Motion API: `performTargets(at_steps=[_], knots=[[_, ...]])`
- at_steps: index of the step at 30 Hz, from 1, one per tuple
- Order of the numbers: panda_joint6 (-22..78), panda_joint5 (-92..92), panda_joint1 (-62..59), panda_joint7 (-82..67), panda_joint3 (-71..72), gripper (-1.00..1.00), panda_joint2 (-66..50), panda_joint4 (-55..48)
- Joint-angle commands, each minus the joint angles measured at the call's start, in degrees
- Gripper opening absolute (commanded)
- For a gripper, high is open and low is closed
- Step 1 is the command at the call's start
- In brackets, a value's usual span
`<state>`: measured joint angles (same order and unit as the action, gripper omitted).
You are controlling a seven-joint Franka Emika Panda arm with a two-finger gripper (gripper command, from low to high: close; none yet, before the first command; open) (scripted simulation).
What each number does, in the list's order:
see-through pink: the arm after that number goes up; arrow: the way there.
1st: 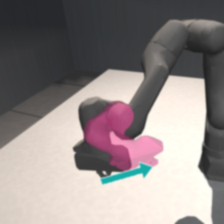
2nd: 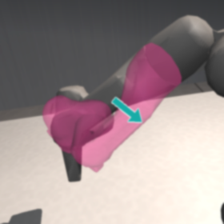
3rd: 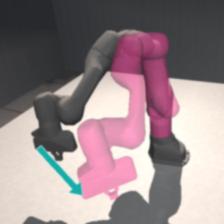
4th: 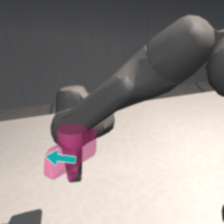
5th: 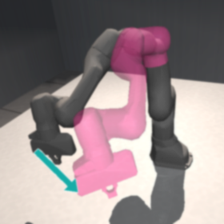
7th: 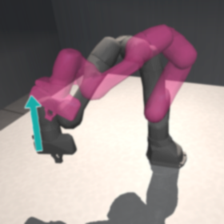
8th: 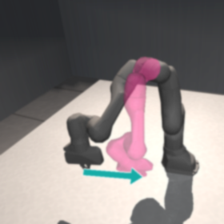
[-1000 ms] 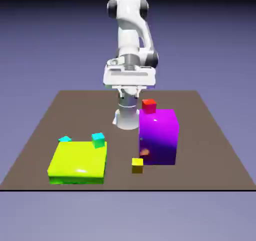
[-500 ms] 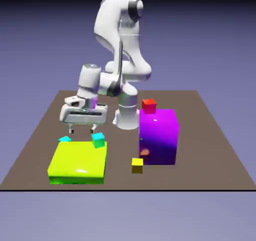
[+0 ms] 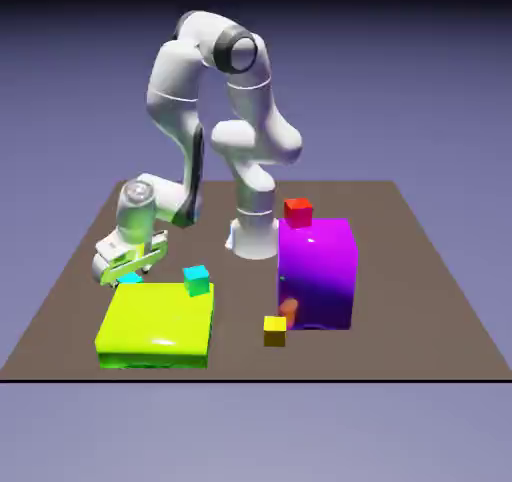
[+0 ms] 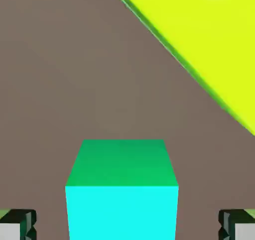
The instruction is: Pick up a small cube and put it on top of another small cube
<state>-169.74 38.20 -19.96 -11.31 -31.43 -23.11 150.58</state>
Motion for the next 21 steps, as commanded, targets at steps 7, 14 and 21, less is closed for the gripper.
performTargets(at_steps=[7, 14, 21], knots=[[6.1, -0.1, 1.3, -1.1, -0.4, -1.0, 7.3, 1.5], [17.0, -1.6, 6.5, 0.0, 0.5, -1.0, 18.5, 2.8], [34.5, -6.5, 20.2, 7.3, 5.0, -1.0, 32.4, 2.6]])
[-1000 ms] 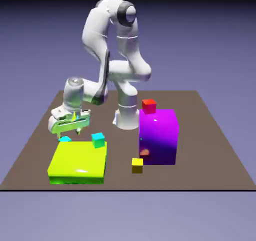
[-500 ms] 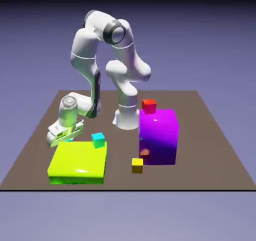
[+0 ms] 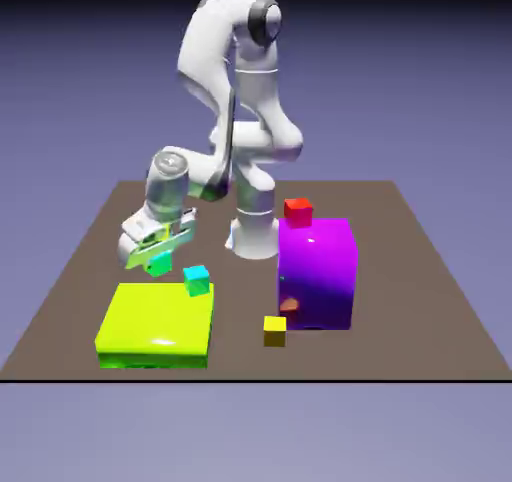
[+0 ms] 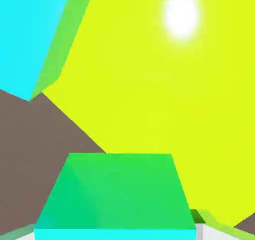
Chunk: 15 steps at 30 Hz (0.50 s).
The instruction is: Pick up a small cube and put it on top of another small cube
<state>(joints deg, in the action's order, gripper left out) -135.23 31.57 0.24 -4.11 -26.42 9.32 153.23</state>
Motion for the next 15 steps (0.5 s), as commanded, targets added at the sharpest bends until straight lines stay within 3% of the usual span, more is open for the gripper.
performTargets(at_steps=[1, 6, 12, 13, 15], knots=[[2.4, -0.6, 2.0, 1.1, 0.6, -1.0, 2.0, 0.0], [10.9, -3.0, 8.6, 4.7, 2.8, -1.0, 8.8, -0.1], [-2.5, -0.2, 6.9, 6.1, 0.4, -1.0, -0.9, 3.4], [-2.5, -0.2, 6.9, 6.1, 0.4, 1.0, -0.9, 3.4], [0.0, -0.7, 7.2, 5.9, 0.9, 1.0, 0.9, 2.8]])
